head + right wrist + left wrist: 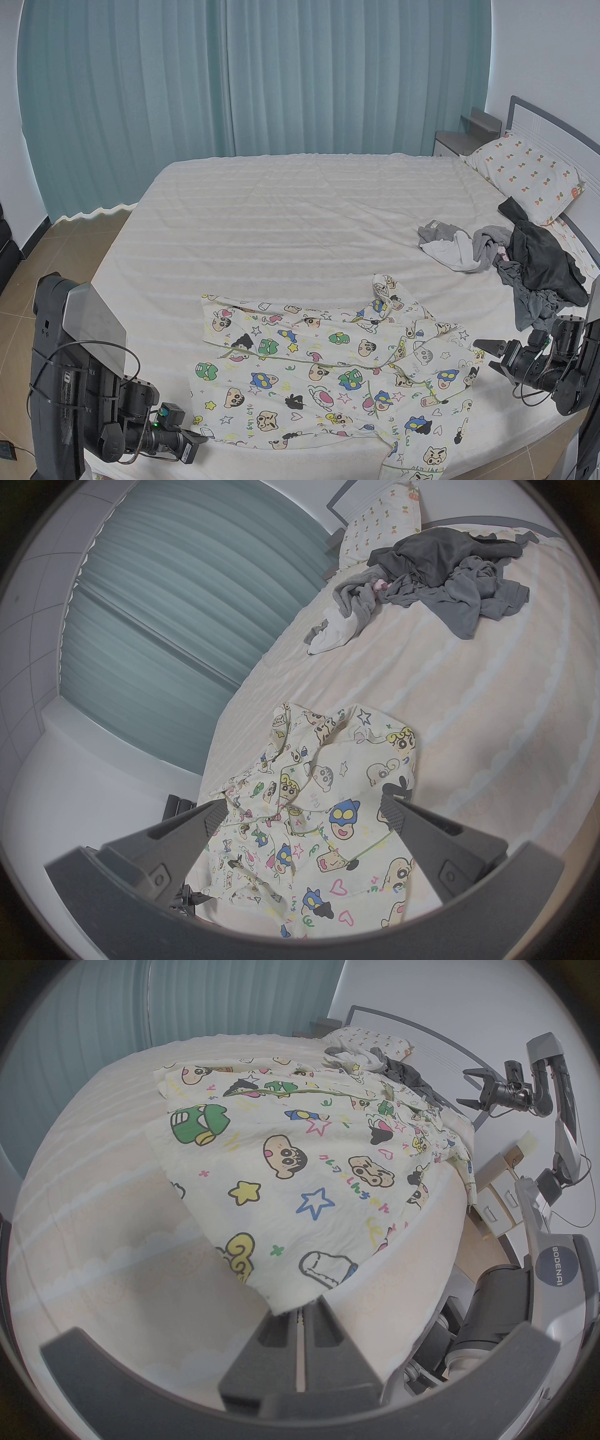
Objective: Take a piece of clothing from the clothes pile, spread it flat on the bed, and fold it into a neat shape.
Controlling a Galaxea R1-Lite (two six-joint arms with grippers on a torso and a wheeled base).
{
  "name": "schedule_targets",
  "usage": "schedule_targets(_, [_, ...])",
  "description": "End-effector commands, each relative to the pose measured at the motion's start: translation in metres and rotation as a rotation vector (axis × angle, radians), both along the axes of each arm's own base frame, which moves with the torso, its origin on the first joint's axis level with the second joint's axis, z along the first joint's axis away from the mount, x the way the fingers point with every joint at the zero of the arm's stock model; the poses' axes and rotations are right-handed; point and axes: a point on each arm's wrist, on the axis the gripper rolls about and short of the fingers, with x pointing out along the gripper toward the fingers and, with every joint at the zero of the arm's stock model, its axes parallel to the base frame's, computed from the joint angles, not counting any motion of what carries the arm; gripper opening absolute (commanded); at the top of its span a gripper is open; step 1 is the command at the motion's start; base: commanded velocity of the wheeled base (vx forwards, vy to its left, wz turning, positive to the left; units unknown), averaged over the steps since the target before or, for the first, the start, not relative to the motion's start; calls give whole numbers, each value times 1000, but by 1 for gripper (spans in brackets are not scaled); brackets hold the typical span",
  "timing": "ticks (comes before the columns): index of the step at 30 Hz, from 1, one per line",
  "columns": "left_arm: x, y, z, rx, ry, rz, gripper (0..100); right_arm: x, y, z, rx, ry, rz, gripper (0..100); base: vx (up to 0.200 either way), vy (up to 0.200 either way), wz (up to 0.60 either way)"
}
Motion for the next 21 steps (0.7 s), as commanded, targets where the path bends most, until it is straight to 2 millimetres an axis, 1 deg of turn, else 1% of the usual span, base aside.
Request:
schedule_targets(1, [-6,4,5,3,12,13,0,0,0,0,-1,-7,2,100,0,0,0])
schedule_targets(5, [-5,9,9,-6,9,34,0,0,0,0,-1,-7,2,100,0,0,0])
schedule_targets(11, [-14,15,16,13,80,-1,0,0,0,0,-1,-7,2,100,0,0,0])
schedule_targets(14, [-17,20,17,38,93,-18,0,0,0,0,0,-5,2,100,0,0,0])
schedule_targets(17, [-17,20,17,38,93,-18,0,0,0,0,0,-5,2,100,0,0,0])
schedule_targets(18, [-19,27,16,54,106,-16,0,0,0,0,0,-5,2,100,0,0,0])
schedule_targets(21, [-21,29,16,77,109,-42,0,0,1,0,-2,-6,4,100,0,0,0])
